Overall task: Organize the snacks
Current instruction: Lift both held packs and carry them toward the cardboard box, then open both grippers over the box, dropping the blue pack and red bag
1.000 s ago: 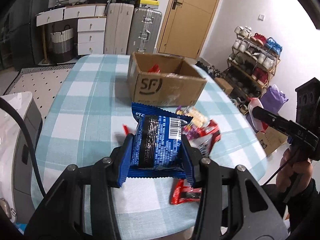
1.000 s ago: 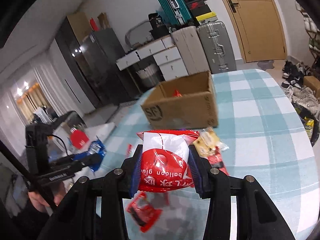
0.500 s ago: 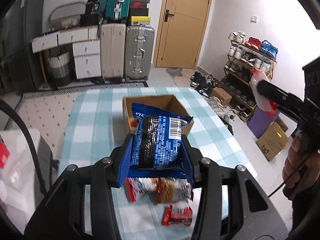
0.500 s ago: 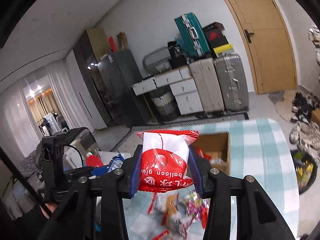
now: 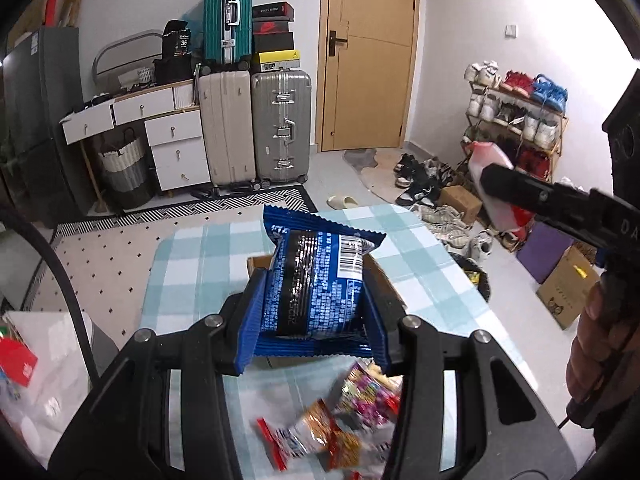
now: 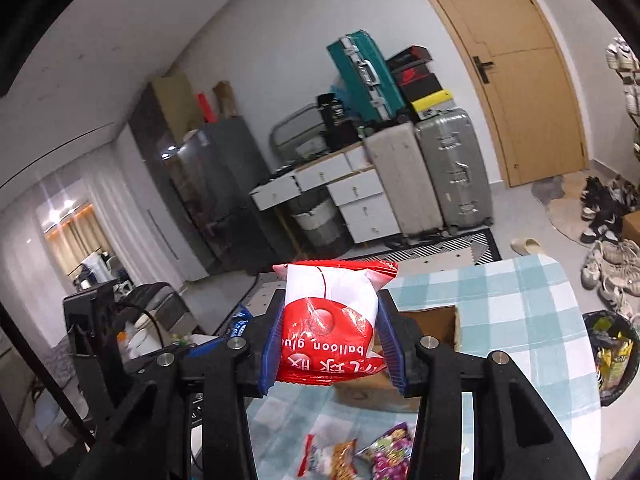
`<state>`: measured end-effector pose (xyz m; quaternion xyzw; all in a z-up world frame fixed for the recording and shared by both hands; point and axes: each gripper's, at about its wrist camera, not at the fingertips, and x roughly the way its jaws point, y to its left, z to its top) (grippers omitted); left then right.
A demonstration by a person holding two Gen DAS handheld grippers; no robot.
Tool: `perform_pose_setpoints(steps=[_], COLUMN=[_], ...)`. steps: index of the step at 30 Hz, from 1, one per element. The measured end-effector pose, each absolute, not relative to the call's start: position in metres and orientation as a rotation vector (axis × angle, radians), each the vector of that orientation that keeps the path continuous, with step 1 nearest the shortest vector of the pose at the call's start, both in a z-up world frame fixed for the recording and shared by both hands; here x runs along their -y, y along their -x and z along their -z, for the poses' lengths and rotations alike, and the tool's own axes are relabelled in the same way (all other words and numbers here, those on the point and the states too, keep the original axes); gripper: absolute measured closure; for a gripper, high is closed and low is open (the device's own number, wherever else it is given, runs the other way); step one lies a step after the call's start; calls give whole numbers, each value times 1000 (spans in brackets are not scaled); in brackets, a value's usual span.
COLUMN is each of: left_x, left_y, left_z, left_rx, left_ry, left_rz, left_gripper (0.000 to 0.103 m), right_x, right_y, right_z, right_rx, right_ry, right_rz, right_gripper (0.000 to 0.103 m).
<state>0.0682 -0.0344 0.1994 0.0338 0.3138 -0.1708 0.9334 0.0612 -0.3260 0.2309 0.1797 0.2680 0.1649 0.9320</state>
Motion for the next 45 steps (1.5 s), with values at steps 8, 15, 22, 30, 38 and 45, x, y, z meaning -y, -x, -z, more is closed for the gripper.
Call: perform_pose_setpoints(steps=[8,15,22,30,38,45], left_x=[61,85,81,66,71,64], left_y=[-155,-224,-271,-295,-296,-278], left_z=[-166,-104,-47,-15,-12,-26], left_rx=[-721,-822,-893,-932,-920,-908], left_ry=[-64,-69,12,86,38,16], left_rz=[344,343,345,363,363,325], left_gripper=[61,61,61,61,61,60], right_x=[324,319,326,325,318,322], right_y=[-134,-193,-228,-247,-252,-244], right_z=[-193,-144,-82,-51,-41,-50], right_rx=[-609,-694,-815,-841,-859,-845], right_ry=[-338,-301,-298,-280,-268,-275], right_rz=[-302,-281,-258,-259,-266,-249], right_gripper=[59,59,59,59,57,52])
